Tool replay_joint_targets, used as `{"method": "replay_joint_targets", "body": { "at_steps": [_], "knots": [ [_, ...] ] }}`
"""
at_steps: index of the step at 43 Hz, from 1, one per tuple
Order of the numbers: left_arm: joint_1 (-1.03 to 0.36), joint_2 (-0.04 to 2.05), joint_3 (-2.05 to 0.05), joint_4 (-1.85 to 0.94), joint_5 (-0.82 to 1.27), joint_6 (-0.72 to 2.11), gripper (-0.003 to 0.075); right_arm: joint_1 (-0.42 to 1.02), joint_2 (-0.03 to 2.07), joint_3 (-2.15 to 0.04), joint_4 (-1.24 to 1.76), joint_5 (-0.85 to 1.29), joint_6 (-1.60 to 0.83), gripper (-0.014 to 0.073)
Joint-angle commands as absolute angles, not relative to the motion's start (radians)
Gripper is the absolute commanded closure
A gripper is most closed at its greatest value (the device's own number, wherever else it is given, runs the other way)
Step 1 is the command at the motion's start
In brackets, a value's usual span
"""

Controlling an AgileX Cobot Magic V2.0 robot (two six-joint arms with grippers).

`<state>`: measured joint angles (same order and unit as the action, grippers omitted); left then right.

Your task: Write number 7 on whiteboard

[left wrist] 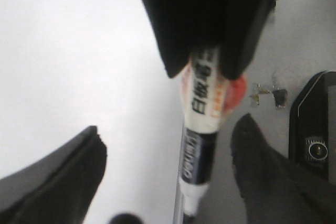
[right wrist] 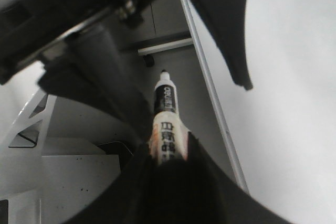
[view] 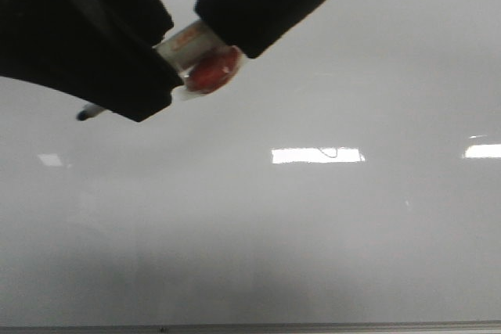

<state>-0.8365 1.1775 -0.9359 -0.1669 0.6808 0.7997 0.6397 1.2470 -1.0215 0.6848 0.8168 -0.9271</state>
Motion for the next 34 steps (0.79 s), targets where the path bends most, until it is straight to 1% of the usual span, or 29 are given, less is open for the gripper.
{"method": "replay_joint_targets", "body": {
  "at_steps": [1,8,11,14,19,23,25,28,34],
  "knots": [
    [-0.840,1.152,-0.970,-0.190,0.607,0.780,0.0134,0.550,1.198,-1.043,0.717,0.799,-0.939,0.0661],
    [-0.840,1.152,-0.970,-0.190,0.609,0.780,0.0137,0.390,1.152,-1.014,0.723,0.734,-0.938,0.0661],
    [-0.840,1.152,-0.970,-0.190,0.609,0.780,0.0174,0.349,1.152,-1.014,0.749,0.728,-0.938,0.0661],
    [-0.840,1.152,-0.970,-0.190,0.610,0.780,0.0262,0.330,1.152,-1.014,0.770,0.723,-0.938,0.0661],
    [-0.840,1.152,-0.970,-0.190,0.610,0.780,0.0472,0.328,1.152,-1.014,0.771,0.718,-0.938,0.0661],
    [-0.840,1.152,-0.970,-0.190,0.607,0.780,0.0615,0.328,1.152,-1.014,0.771,0.718,-0.938,0.0661],
    [-0.840,1.152,-0.970,-0.190,0.604,0.780,0.0673,0.328,1.152,-1.014,0.771,0.718,-0.938,0.0661],
    [-0.840,1.157,-0.970,-0.190,0.604,0.780,0.0743,0.328,1.152,-1.014,0.771,0.719,-0.938,0.0661],
    [-0.840,1.159,-0.970,-0.190,0.604,0.780,0.0741,0.328,1.152,-1.014,0.774,0.704,-0.938,0.0661]
  ]
}}
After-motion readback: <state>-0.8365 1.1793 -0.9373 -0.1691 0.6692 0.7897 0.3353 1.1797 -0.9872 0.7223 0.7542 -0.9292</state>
